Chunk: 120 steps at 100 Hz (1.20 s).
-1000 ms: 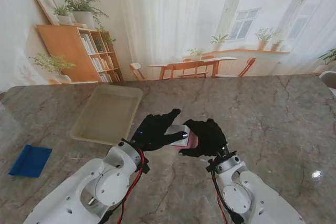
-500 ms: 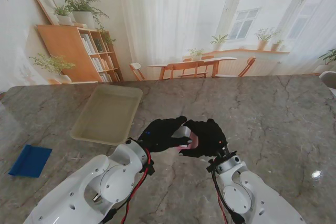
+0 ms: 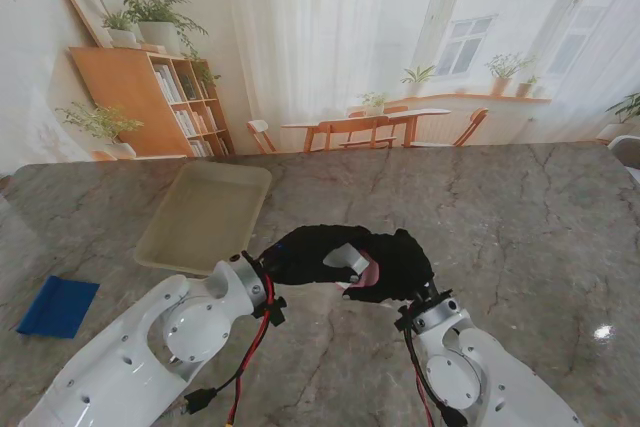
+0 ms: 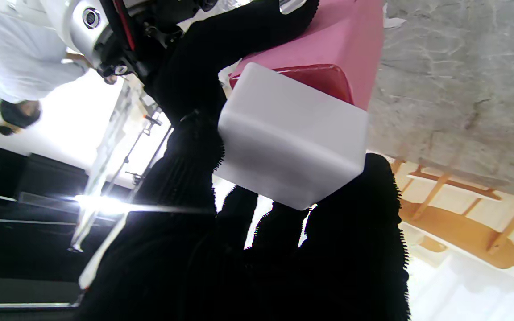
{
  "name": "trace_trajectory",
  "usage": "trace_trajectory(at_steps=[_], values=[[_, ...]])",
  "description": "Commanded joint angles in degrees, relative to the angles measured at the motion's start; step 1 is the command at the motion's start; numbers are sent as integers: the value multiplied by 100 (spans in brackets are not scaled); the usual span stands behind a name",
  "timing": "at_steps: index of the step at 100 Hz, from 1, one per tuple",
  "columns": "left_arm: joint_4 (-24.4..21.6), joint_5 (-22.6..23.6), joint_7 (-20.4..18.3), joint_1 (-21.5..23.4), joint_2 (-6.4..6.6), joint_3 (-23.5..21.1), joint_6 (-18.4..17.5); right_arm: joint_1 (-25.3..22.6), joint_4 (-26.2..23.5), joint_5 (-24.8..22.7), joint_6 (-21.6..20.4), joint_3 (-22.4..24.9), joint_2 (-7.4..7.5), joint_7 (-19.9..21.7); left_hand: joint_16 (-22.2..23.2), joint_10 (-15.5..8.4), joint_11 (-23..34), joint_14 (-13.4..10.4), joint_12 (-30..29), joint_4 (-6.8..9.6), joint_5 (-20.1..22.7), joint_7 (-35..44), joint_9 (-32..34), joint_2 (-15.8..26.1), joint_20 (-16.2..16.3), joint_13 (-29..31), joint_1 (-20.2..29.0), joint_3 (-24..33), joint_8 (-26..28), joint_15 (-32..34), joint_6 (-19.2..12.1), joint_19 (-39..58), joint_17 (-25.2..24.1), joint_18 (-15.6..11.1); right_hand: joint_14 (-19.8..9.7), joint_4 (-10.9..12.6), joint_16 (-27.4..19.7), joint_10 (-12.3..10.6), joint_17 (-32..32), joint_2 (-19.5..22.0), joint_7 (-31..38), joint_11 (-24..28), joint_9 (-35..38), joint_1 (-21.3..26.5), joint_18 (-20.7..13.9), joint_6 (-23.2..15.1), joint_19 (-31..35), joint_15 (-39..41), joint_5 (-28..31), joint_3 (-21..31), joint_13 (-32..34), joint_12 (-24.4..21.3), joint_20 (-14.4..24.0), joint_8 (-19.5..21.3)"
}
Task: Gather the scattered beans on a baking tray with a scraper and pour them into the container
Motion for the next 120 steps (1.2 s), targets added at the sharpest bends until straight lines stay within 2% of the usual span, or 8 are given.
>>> trace_trajectory(at_steps=[1, 22, 31, 58, 86, 97, 102, 120], values=[[63, 35, -48, 14, 6, 60, -211, 33, -51, 83, -17, 16, -49, 65, 33, -1215, 780, -1273, 544, -10, -18, 109, 507, -153, -157, 399, 851, 966, 72, -3, -343, -138, 103, -968, -365, 241, 25, -885, -45, 986, 167, 901, 426, 1168, 30, -400, 163, 316, 31, 1828, 164, 134, 129, 23], [326, 362, 174, -101, 22, 41, -1020, 19, -42, 296, -19, 25, -96, 122, -131, -1751, 786, -1739, 19, -128, -133, 84, 394, -251, -336, 452, 677, 1406, -8, -508, -739, -454, -144, -1403, -401, 239, 24, -930, -26, 983, 166, 886, 432, 1137, -3, -435, 149, 291, 42, 1832, 177, 141, 120, 28], [453, 500, 314, -186, 15, 64, -1356, 2, -51, 415, -8, 39, -119, 169, -557, -1894, 839, -1913, -859, -130, -168, 113, 296, -203, -449, 426, 471, 1609, -13, -669, -839, -580, -229, -1523, -419, 238, 20, -932, -14, 980, 162, 884, 438, 1129, -19, -450, 142, 278, 50, 1841, 184, 145, 115, 28], [590, 625, 284, -346, 60, 69, -2001, -36, -68, 646, 19, 84, -159, 278, -2078, -2025, 293, -2166, -1836, -155, -110, 190, 9, -264, -1130, 155, 183, 2188, -105, -1398, -1172, -1431, -442, -1565, -433, 232, 26, -959, 3, 972, 147, 863, 449, 1108, -55, -495, 124, 266, 58, 1857, 188, 157, 101, 30], [432, 892, 433, -161, 68, -164, -2123, -43, -98, 573, 48, 91, -133, 330, -2988, -1398, -435, -1585, -2809, -266, -798, -528, -1219, -56, -2115, -1332, -1253, 1589, -609, -1835, -1142, -2306, -1870, -969, -407, 230, 24, -931, 3, 967, 142, 851, 449, 1132, -54, -461, 123, 252, 62, 1865, 185, 178, 97, 38], [337, 1165, 836, 2, 8, -261, -1915, -35, -100, 510, 65, 80, -122, 313, -3058, -969, -487, -1085, -2978, -117, -1275, -720, -1947, 993, -2517, -2208, -1190, -592, -842, -1753, -826, -2794, -2362, -713, -373, 233, 32, -893, -16, 969, 127, 856, 434, 1163, -10, -422, 105, 257, 45, 1866, 169, 192, 90, 33], [225, 1225, 937, 121, -13, -290, -1582, -29, -100, 457, 76, 71, -113, 290, -2938, -780, -499, -832, -2959, -97, -1491, -766, -2168, 1597, -2380, -2395, -1478, -883, -848, -1677, -637, -2894, -2436, -504, -350, 234, 41, -869, -29, 967, 132, 861, 430, 1177, 14, -393, 106, 272, 51, 1861, 164, 195, 91, 40], [-126, 959, 1050, 401, -121, -114, -3, -14, -104, 324, 122, 31, -95, 207, -1904, -385, -303, -231, -2487, -66, -1533, -700, -1679, 2470, -428, -1979, -1875, -963, -787, -1151, -236, -2027, -2472, -38, -279, 242, 51, -793, -81, 968, 118, 885, 419, 1239, 90, -311, 153, 315, 38, 1848, 141, 182, 118, 36]])
